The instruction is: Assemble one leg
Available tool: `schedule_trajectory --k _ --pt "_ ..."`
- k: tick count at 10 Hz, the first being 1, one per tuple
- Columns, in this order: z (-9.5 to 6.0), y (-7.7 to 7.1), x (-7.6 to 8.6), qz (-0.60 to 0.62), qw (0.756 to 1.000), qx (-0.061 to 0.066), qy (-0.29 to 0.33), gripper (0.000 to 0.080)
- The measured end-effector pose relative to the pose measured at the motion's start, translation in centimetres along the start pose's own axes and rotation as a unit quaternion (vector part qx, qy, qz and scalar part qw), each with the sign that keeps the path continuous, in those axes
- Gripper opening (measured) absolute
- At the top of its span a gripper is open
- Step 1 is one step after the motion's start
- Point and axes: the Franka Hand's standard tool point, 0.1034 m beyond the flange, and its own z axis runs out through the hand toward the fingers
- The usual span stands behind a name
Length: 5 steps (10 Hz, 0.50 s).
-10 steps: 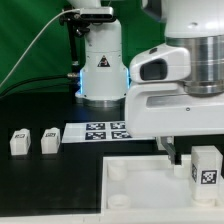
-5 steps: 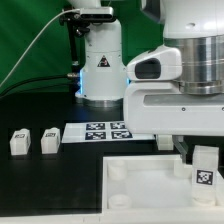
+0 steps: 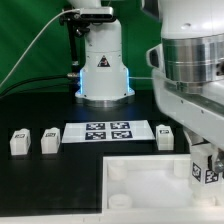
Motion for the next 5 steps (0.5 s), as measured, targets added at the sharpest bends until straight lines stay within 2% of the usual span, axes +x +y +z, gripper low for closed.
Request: schedule_trajectory --k 1,2,3,4,5 --pt "0.09 -0.02 0.28 0.043 0.999 0.006 -0.009 0.0295" --pt "0.13 0.02 0.17 0.017 1.0 0.005 -0.007 0.0295" --pt "0.13 0.03 0.22 -0.004 1.0 0.005 -0.007 0.0355" --pt "0.13 0.03 0.19 -0.006 1.0 0.005 -0.007 0.0355" --pt "0.15 0.04 0.13 -0.044 0.999 0.005 -0.005 0.0543"
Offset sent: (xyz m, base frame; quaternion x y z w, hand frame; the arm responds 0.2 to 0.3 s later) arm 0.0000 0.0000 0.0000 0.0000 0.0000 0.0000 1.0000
